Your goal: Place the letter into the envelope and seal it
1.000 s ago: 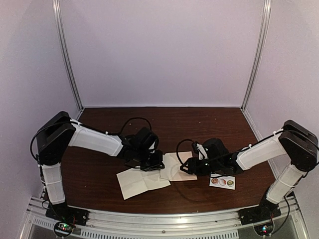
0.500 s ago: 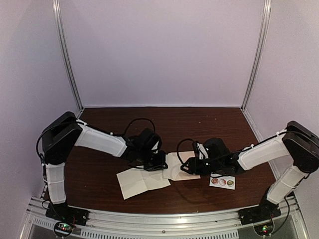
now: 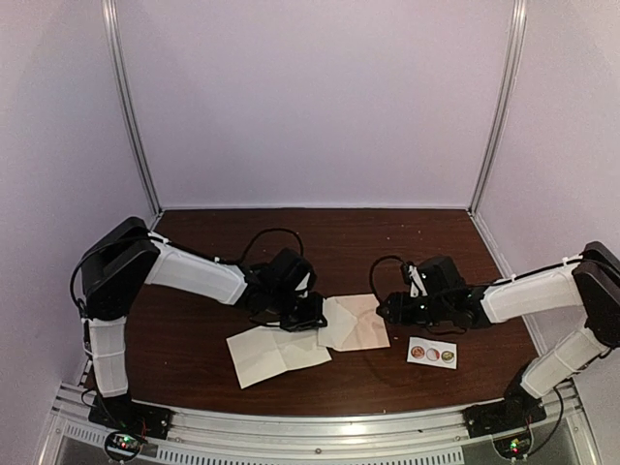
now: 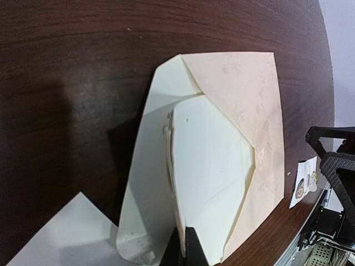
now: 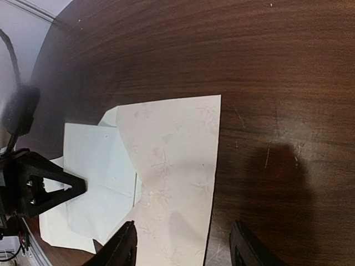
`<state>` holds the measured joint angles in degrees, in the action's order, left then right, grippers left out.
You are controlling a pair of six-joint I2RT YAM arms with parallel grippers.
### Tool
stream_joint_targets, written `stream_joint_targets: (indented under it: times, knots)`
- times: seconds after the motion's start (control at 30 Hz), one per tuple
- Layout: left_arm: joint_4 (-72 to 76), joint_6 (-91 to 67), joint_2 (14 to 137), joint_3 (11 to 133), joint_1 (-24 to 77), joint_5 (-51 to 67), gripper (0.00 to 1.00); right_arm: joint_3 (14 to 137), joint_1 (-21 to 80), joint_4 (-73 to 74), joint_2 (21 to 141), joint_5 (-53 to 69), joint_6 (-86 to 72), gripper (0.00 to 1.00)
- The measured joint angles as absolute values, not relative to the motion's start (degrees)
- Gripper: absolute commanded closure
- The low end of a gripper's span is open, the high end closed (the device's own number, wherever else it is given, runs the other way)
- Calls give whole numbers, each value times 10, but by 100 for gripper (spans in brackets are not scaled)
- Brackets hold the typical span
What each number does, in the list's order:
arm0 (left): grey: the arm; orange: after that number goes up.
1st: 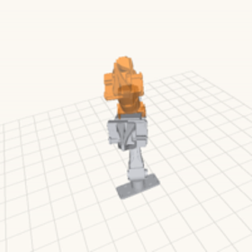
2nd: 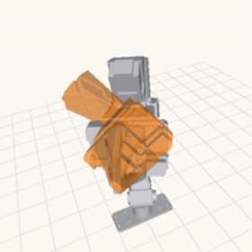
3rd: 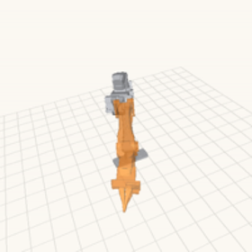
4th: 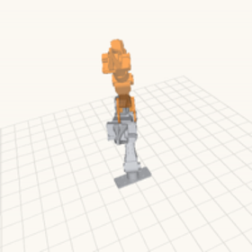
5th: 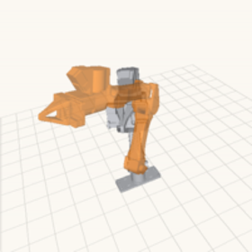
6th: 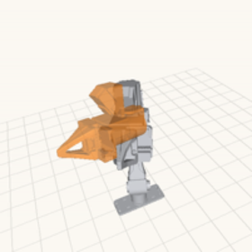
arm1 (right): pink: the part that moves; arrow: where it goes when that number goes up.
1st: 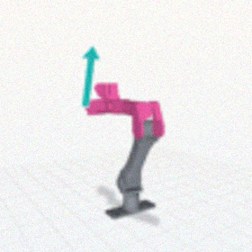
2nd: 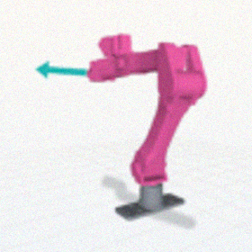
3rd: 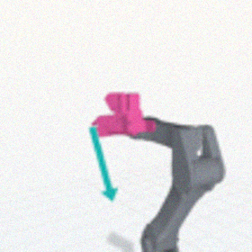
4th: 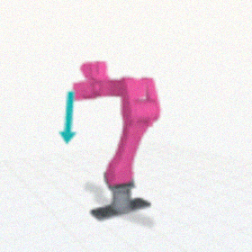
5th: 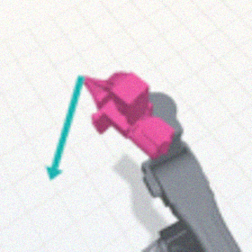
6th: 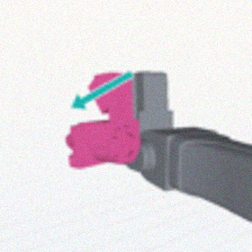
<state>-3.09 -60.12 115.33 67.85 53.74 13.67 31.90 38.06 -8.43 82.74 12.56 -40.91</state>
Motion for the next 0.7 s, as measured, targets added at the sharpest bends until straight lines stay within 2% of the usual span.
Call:
stream_joint_targets:
  times: [0.7]
  knots:
    - [-30, -599, 1154, 679, 537, 137, 100, 306, 381, -207, 919, 219, -450, 48]
